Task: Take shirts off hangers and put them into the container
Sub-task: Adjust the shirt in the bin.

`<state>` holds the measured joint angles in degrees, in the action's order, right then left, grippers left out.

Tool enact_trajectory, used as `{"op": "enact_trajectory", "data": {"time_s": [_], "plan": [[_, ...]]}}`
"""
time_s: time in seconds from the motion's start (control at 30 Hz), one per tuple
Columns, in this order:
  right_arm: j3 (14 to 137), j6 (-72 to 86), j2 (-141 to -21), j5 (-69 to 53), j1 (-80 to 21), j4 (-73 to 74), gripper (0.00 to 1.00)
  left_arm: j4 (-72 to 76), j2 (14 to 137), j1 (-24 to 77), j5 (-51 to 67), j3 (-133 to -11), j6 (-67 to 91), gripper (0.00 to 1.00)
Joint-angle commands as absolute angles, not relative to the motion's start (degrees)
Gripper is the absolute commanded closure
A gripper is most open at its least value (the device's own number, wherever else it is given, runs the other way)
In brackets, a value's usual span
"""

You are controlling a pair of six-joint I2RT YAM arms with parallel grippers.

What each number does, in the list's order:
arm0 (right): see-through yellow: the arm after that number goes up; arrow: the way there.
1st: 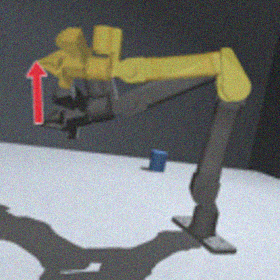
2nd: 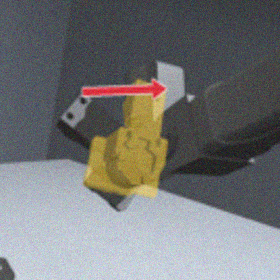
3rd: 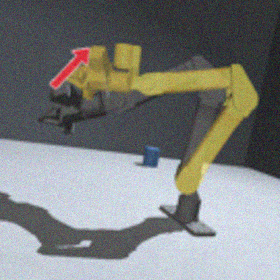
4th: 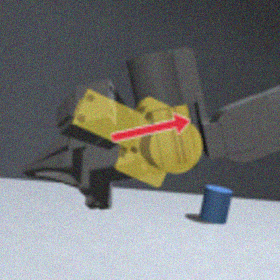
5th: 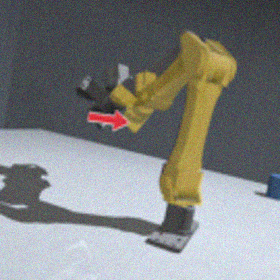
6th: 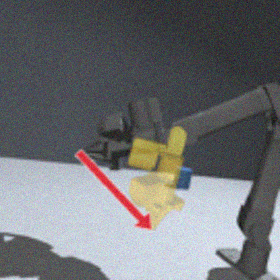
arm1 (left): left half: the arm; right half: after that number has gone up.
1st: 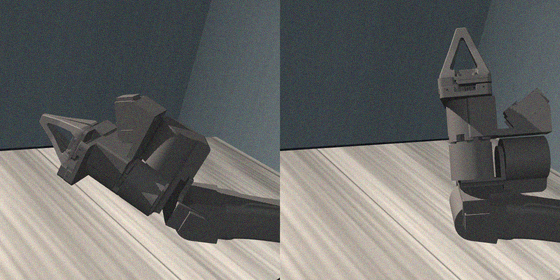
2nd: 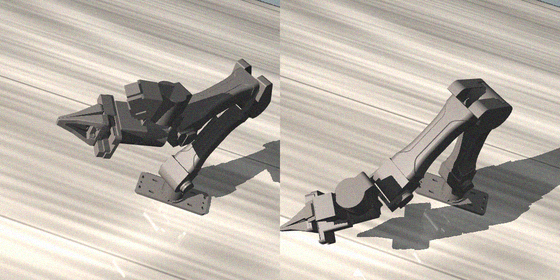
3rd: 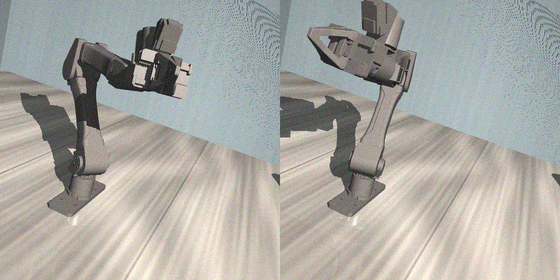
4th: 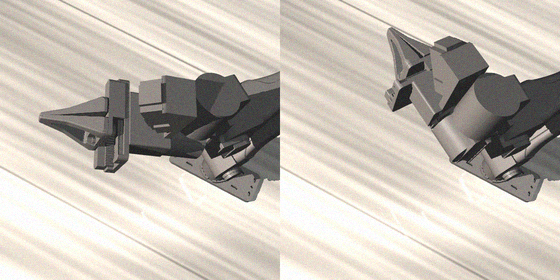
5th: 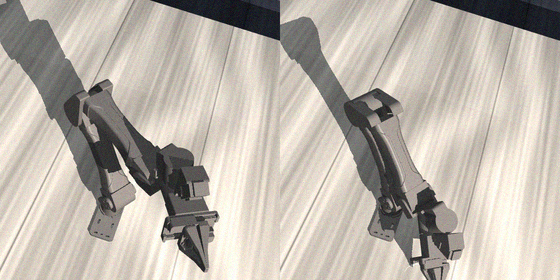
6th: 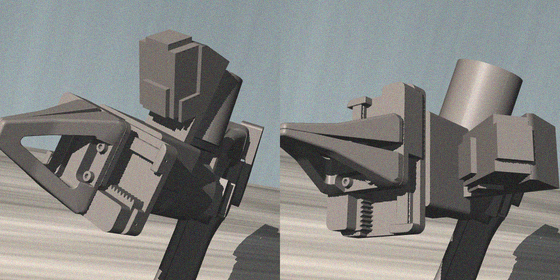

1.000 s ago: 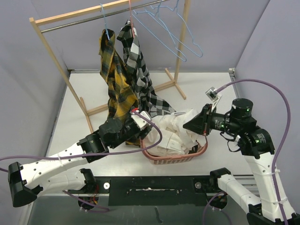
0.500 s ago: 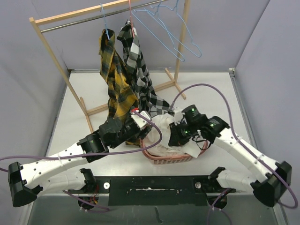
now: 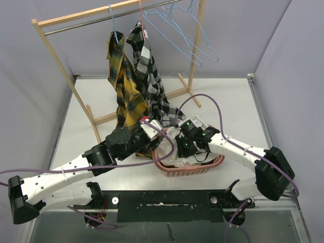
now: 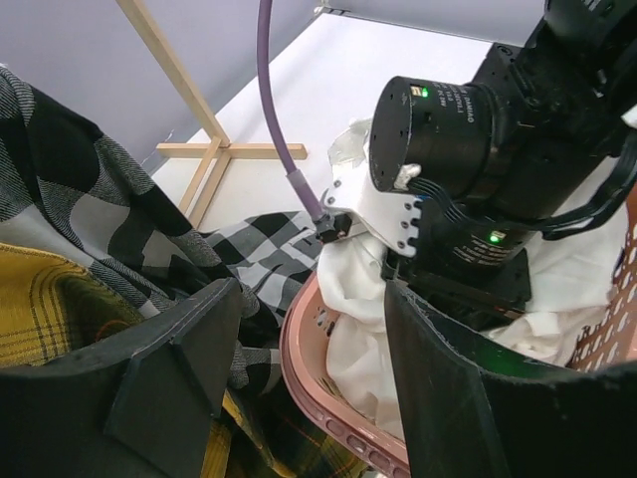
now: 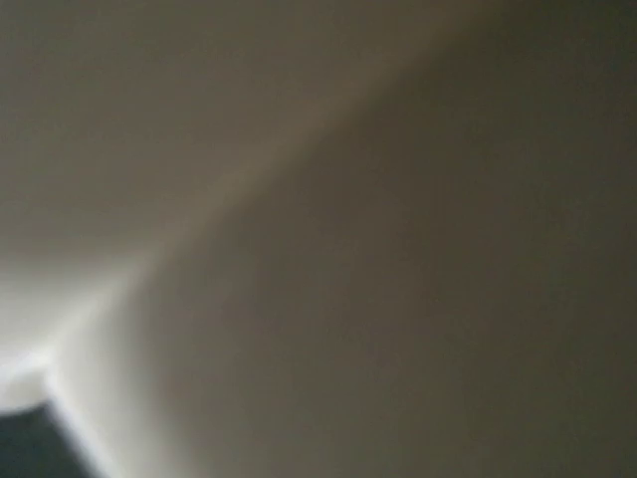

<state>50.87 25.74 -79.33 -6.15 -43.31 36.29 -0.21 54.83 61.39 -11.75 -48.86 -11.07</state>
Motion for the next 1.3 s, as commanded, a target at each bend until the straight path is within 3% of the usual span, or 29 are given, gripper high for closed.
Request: {"op": "enact_trajectory", "data": {"time_s": [0.0,0.37,0.67,0.83,1.0,1.27], "plan": [[45.41,27.54,-84.56,0.66,-39.07,32.51,0.95,2.72,53.14,61.26,-11.31,-49.28,-10.89,0.42],[44.35,25.12,-84.65,-1.54,-30.64,26.98,0.91,2.81,53.65,61.26,-10.84,-49.14,-10.99,0.42],[52.25,21.21,-77.92,8.99,-30.53,39.27,0.68,2.52,53.86,61.35,-9.89,-49.32,-10.90,0.42],[51.06,19.16,-76.46,5.43,-23.29,39.81,0.57,2.49,53.49,61.61,-9.93,-49.31,-10.90,0.42],[52.63,18.88,-73.09,2.72,-23.38,39.77,0.44,2.54,53.54,61.69,-9.78,-49.37,-10.90,0.42],[63.46,17.66,-67.08,3.37,-29.11,47.00,0.41,2.62,53.11,61.87,-9.84,-49.22,-10.95,0.42]]}}
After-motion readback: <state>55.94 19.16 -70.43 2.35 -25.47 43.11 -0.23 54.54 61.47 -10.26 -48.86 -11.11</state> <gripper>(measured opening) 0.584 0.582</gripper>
